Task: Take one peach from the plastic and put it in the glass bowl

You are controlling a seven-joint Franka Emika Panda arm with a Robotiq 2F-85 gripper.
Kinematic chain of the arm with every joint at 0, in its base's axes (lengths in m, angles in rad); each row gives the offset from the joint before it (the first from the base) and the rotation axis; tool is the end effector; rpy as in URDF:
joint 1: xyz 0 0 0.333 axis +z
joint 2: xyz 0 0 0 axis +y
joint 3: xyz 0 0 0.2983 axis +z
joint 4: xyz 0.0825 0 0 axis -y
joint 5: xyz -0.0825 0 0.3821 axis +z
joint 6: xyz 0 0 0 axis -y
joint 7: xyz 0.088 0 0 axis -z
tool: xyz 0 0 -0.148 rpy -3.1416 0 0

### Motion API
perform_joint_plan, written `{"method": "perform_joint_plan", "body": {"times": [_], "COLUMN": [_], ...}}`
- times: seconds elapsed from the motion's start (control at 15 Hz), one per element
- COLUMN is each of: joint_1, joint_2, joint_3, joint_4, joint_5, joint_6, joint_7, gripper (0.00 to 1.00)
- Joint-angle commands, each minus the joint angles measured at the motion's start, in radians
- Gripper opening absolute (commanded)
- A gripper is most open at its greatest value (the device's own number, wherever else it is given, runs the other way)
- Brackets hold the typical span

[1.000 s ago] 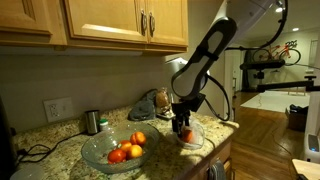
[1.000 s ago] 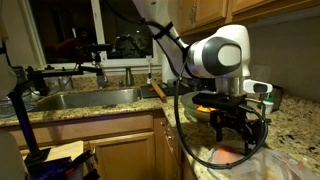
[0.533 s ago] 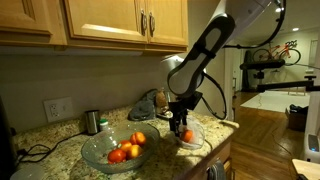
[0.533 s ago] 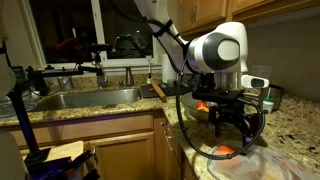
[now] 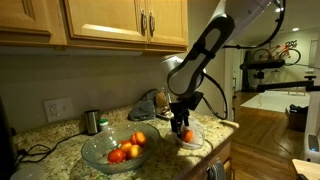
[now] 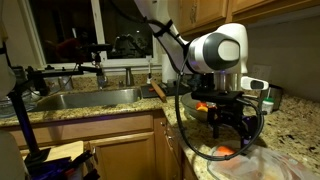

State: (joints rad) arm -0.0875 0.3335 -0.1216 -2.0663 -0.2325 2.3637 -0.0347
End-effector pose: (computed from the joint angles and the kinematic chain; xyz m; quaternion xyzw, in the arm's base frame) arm 0.5636 -0.1302 0.2134 0.9948 0.0003 -0.0301 0.0968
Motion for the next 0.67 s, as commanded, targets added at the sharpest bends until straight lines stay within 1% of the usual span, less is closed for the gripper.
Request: {"method": "perform_joint_plan", "body": {"times": [0.0,0.6], "joint_1": [-0.012,-0.014], "joint_2": [0.023,0.057], "joint_3": [0.008,0.005], "joint_4": [0.026,0.047], "joint_5": [0.031,0.043], "joint_6": [-0.036,-0.047], "joint_7": [-0.027,-0.029], "gripper": [1.00,1.00]}}
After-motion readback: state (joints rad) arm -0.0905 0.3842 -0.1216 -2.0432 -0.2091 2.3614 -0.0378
